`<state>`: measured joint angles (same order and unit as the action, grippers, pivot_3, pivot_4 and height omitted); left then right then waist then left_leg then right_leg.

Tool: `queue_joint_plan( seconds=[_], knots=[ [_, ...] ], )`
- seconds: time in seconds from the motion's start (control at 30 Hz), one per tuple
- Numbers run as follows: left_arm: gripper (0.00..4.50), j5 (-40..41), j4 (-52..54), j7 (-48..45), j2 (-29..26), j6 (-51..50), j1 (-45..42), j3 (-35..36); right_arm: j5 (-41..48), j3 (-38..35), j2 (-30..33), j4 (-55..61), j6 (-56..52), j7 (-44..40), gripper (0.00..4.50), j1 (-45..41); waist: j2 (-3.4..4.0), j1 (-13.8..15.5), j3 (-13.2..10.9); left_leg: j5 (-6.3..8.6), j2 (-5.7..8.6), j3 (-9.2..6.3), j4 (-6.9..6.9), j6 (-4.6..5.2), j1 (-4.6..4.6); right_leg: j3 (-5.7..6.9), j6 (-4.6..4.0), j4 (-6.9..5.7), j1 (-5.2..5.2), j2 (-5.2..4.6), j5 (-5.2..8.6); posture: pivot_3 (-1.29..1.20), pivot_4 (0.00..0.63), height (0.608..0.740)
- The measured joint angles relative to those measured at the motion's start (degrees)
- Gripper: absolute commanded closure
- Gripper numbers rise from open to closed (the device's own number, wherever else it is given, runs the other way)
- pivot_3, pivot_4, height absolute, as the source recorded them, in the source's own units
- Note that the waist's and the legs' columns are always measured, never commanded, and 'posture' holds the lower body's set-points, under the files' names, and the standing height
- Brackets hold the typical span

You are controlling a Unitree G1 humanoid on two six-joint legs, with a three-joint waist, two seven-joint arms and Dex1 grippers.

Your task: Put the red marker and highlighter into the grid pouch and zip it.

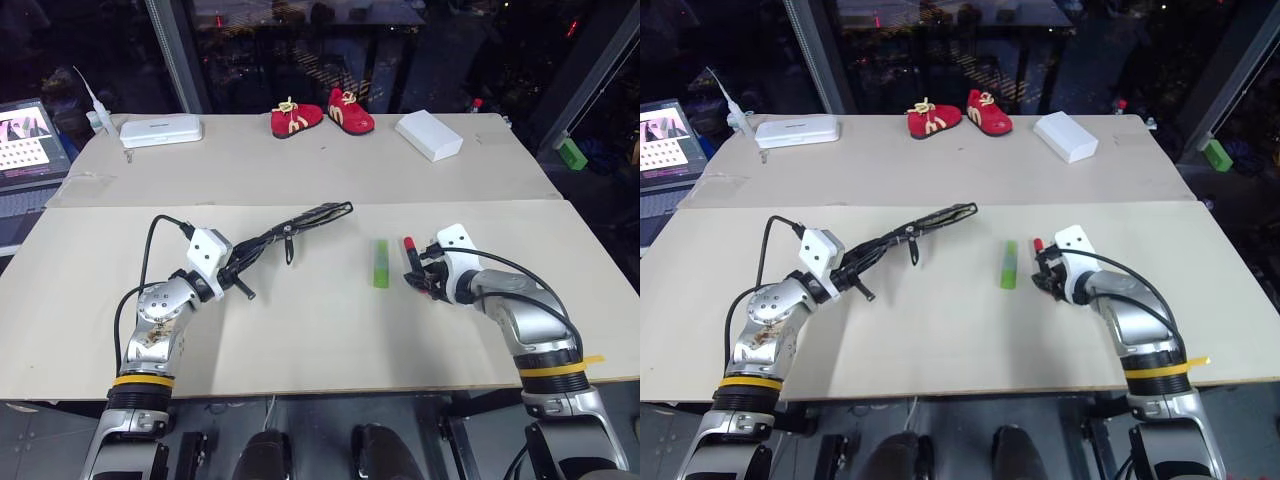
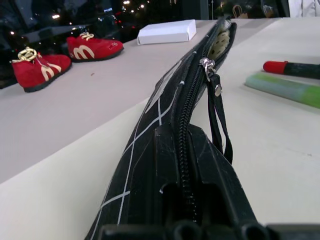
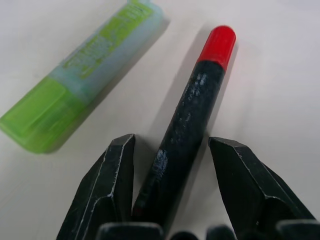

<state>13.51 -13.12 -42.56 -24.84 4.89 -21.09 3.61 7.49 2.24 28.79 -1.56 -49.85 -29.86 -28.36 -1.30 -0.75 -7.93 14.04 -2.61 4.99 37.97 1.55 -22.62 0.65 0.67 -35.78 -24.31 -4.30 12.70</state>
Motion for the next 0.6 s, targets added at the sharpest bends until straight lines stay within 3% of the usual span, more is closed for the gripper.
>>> queue_joint_plan(
  seconds=[0.1,0.37,0.5,0.6],
  knots=[
    [4.5,0.01,0.34,0.24,-0.01,-0.04,0.25,0.0,-0.19,0.21,-0.29,-0.51,1.17,1.13,3.91,0.04,0.0,0.03,0.0,0.0,0.01,0.01,0.0,0.0,0.05,-0.01,0.0,0.0,0.06,-0.02,0.0,0.0,0.15,0.74],
    [4.5,0.01,0.99,0.31,-0.05,-0.1,0.74,0.0,-0.41,-0.62,-0.14,-2.46,4.36,2.4,3.97,-0.24,0.0,0.07,0.0,0.0,0.01,0.0,0.0,0.0,0.06,-0.03,0.0,0.0,0.04,-0.02,0.0,0.0,0.15,0.74],
    [4.5,0.01,1.08,0.18,-0.13,-0.22,0.8,-0.16,-0.44,-2.1,0.39,-2.67,12.39,2.03,3.97,-4.62,0.01,-0.28,-0.01,0.0,-0.01,-0.01,0.0,0.0,-0.03,-0.09,0.01,-0.02,-0.09,0.02,0.0,0.0,0.15,0.74],
    [4.5,0.01,1.2,-0.2,-0.14,-0.26,0.82,-0.3,-1.11,-2.5,4.39,-0.38,22.64,-2.18,3.97,-7.39,0.02,-0.06,-0.01,0.01,-0.02,-0.03,-0.05,0.01,-0.04,0.0,0.02,0.02,-0.08,0.04,0.01,0.0,0.15,0.74]
  ],
)
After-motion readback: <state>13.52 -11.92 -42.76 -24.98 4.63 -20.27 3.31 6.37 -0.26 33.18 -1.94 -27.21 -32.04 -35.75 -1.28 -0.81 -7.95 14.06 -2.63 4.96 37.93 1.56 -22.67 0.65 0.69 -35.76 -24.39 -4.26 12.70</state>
